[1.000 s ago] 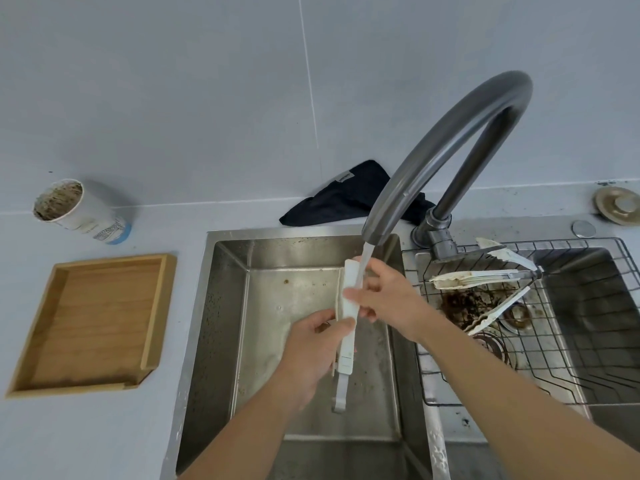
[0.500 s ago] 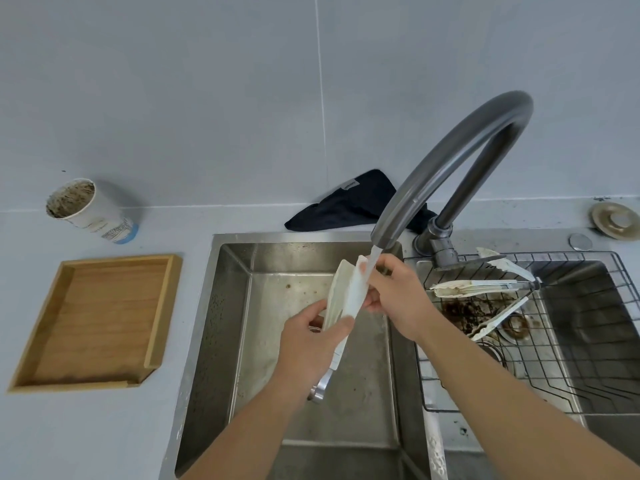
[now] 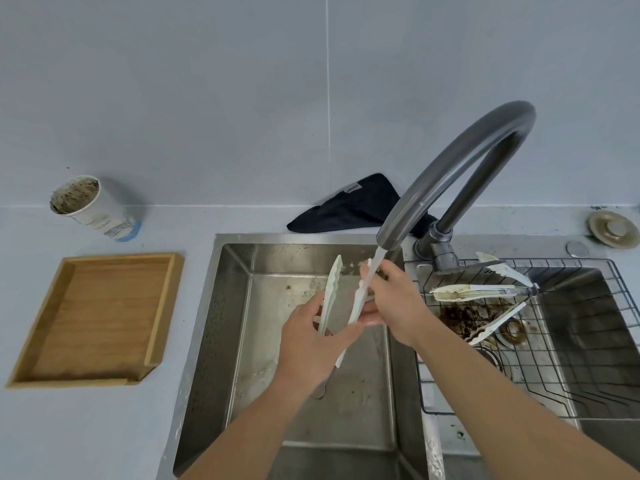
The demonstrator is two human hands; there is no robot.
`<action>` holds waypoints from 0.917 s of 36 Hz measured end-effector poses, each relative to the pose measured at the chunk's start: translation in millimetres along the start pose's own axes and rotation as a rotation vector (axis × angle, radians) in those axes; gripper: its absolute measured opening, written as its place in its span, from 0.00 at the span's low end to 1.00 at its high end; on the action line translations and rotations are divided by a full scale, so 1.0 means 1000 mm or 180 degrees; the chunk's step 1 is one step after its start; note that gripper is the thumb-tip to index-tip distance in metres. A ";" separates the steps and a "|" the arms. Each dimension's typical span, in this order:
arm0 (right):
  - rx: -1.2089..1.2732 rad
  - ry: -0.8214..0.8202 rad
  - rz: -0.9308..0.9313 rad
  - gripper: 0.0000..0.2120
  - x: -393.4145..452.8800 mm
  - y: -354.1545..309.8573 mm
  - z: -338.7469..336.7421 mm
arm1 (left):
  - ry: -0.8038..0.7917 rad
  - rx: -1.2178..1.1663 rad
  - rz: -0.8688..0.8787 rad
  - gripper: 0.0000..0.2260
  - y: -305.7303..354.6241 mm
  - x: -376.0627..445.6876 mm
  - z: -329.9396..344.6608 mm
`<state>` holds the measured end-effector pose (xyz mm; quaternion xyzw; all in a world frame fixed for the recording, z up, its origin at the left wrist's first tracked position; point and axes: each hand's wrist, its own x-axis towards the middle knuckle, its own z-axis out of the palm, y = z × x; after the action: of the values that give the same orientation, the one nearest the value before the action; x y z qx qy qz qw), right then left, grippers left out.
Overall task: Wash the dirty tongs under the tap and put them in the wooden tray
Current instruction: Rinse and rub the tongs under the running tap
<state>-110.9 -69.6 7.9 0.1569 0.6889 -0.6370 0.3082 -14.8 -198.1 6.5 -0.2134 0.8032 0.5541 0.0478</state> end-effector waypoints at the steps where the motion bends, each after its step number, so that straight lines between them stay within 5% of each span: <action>1: 0.0074 -0.0004 -0.0001 0.10 0.000 0.000 0.000 | -0.0039 -0.0086 -0.0009 0.21 0.002 -0.002 -0.001; 6: 0.0555 -0.0073 0.0023 0.08 -0.001 0.000 -0.003 | -0.0388 -0.0613 -0.0465 0.41 0.003 -0.007 -0.008; 15: 0.0739 -0.0401 0.0098 0.11 -0.004 0.001 0.002 | -0.0333 -0.0310 -0.0030 0.45 -0.003 -0.011 -0.017; 21: 0.0390 -0.0647 -0.0086 0.40 -0.007 0.002 0.011 | -0.0210 0.0123 0.0113 0.48 -0.006 -0.009 -0.018; 27: -0.0166 -0.0319 0.0085 0.31 0.005 0.009 0.014 | -0.0250 0.0569 0.0020 0.40 -0.006 -0.011 -0.023; 33: -0.1086 -0.0279 0.0438 0.09 0.030 -0.006 -0.008 | -0.0435 0.0761 -0.0054 0.35 -0.012 -0.010 -0.035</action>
<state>-139.3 -67.9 -5.7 0.1212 0.7604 -0.4947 0.4029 4.5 -230.9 12.6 -0.1747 0.8565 0.4673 0.1322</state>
